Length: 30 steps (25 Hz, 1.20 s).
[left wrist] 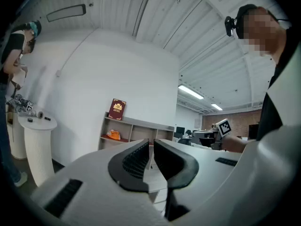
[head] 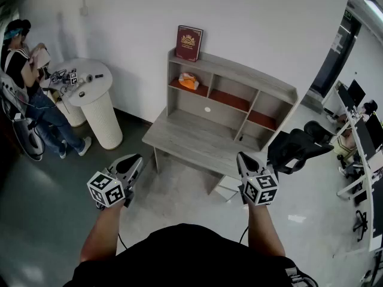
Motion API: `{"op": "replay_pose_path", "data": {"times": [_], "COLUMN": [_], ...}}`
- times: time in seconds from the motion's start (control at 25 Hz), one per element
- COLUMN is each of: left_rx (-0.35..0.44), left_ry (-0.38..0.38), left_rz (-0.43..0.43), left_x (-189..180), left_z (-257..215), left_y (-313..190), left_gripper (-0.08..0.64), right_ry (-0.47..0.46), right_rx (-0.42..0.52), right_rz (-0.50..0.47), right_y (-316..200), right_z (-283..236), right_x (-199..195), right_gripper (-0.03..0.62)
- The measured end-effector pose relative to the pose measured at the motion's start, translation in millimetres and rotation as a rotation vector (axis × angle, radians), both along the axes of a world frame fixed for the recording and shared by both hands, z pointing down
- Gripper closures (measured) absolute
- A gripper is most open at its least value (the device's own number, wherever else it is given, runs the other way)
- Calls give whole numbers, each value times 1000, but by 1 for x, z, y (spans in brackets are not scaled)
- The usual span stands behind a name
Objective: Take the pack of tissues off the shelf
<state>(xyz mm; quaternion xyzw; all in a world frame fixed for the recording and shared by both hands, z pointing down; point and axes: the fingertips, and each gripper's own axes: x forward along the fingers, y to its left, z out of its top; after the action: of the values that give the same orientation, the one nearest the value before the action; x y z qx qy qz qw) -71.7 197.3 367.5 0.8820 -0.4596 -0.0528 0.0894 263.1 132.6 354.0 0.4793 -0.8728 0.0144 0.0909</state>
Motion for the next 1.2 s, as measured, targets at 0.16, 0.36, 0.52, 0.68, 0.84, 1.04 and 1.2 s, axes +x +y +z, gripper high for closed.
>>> {"op": "replay_pose_path", "data": {"times": [0.16, 0.36, 0.52, 0.68, 0.84, 1.04, 1.2], "left_rx": [8, 7, 15, 16, 14, 9, 11], "left_ry": [-33, -48, -53, -69, -74, -80, -87], "left_rz": [-7, -8, -10, -15, -19, -7, -4], "left_x": [11, 27, 48, 74, 101, 129, 139], "left_z": [-1, -3, -7, -10, -12, -10, -7], "left_y": [-10, -24, -35, -45, -56, -63, -64], "left_gripper": [515, 514, 515, 515, 515, 515, 515], "right_ry": [1, -2, -21, -32, -37, -44, -24], "right_rx": [-8, -23, -21, -12, -11, -36, -36], "right_rz": [-10, -23, -32, -17, -24, -45, -65], "right_y": [-15, -28, -41, -57, -72, -76, -80], "right_z": [2, 9, 11, 13, 19, 29, 30], "right_x": [8, 22, 40, 67, 91, 105, 104], "right_gripper": [584, 584, 584, 584, 584, 584, 584]}}
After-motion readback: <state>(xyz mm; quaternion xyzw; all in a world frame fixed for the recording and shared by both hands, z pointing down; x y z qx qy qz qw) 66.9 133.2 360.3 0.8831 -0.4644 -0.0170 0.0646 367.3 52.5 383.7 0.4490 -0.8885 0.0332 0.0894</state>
